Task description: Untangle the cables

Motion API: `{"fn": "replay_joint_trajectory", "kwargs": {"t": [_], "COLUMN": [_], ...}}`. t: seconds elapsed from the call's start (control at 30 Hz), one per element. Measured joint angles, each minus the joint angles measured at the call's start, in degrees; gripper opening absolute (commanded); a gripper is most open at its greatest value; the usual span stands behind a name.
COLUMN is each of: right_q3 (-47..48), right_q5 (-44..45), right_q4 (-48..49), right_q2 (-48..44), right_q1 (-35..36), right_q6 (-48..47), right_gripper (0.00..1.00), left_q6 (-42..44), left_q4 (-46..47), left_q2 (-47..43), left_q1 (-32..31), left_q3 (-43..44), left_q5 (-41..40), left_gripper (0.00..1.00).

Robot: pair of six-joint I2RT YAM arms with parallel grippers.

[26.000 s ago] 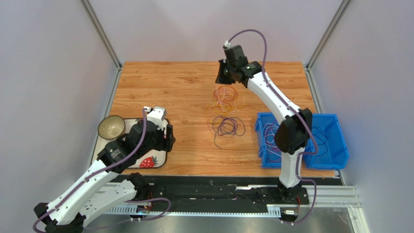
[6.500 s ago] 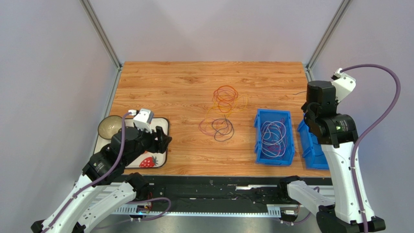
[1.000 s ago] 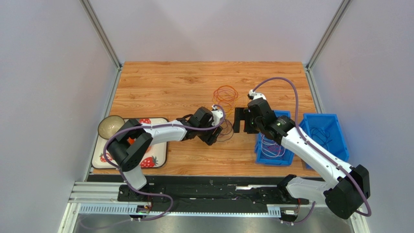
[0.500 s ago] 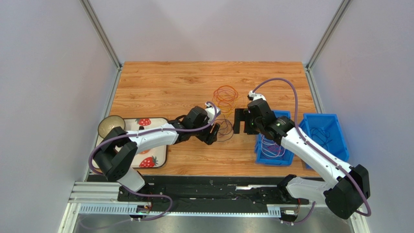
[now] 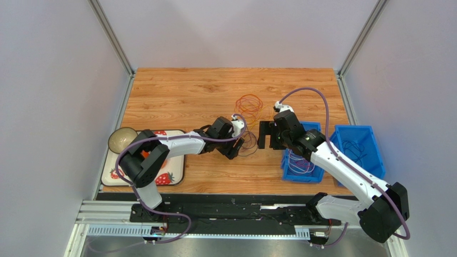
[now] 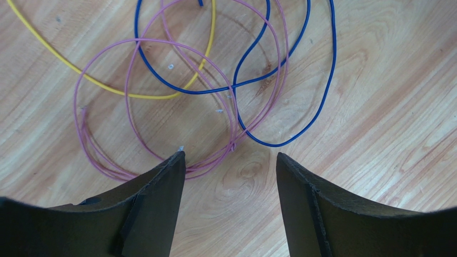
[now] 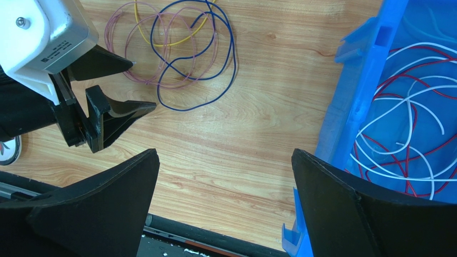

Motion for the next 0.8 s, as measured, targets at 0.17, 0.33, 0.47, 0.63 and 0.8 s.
{"fn": "replay_joint_trajectory", "kwargs": {"t": [0.17,0.33,0.47,0.63,0.8], "right_q3": [-0.02,-0.02,-0.02,-0.02,-0.02], "right_q5": [-0.02,-0.02,0.0,-0.09,-0.11], "right_q4": [0.0,0.0,0.0,0.02,0.0], "right_q2": [0.0,0.0,0.0,0.0,0.02], "right_q1": [0.0,0.0,0.0,0.0,0.0], "right_q6": [0.0,0.0,0.0,0.0,0.0], "right_gripper": [1.0,1.0,1.0,1.0,1.0], "left_q6": [-0.11,-1.09,-3.28,-6.21,-12.15], "left_q4": [1.25,1.18,3.34,8.09,7.13], "left_q2": [0.37,0.37,0.02,-1.95,-6.62], "left_q1": [0.59,0.66,0.68,1.01,0.87], "left_q3": [0.0,-0.02,-1.75,-5.97,-10.54], "left_q5": [2.97,3.54,4.7,6.8,7.78], "left_gripper": [0.7,0.68,0.68,0.66,0.65]}}
